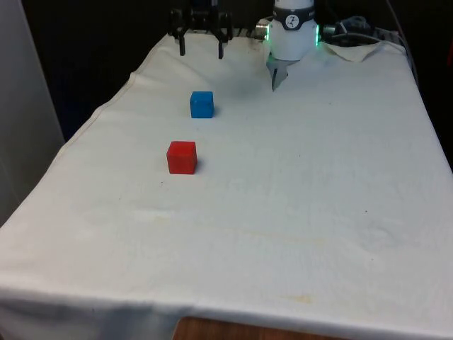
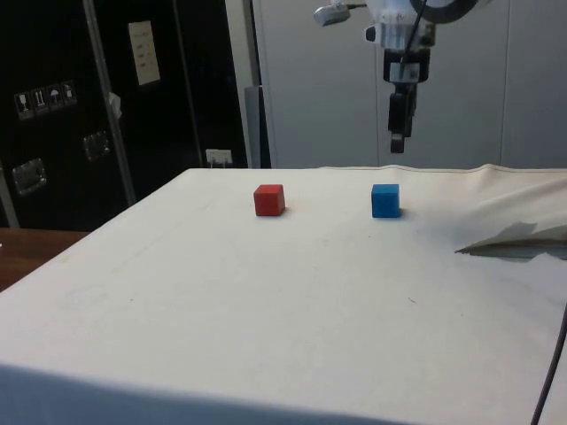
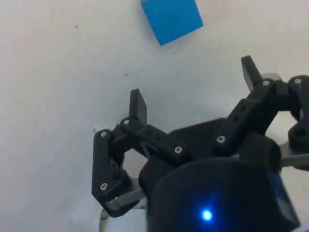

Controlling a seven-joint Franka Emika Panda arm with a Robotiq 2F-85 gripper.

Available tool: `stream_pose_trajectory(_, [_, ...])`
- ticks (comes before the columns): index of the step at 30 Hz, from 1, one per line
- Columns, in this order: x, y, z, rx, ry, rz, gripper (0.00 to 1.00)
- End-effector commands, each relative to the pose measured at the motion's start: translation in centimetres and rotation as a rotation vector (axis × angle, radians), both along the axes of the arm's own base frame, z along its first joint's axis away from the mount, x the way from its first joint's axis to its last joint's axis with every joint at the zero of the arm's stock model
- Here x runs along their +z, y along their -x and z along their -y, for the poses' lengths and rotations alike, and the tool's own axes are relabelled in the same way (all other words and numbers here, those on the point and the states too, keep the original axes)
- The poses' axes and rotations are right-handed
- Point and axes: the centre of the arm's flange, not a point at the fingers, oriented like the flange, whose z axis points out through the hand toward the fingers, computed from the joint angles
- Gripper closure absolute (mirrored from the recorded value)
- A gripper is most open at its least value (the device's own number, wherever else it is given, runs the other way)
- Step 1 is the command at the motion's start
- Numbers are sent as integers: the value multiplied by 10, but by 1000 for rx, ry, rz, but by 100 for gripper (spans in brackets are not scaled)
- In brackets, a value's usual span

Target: Stack the two cubes.

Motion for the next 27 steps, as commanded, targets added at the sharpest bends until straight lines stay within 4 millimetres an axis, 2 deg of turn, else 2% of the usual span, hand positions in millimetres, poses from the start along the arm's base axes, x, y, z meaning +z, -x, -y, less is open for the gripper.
stream_pose_trajectory(1, [-3,1,1,-2,0,12,0])
stream_pose_trajectory(16, [-19,-2,-1,5,24,17,0])
stream_pose_trajectory(27, [-39,-10,-10,23,42,29,0])
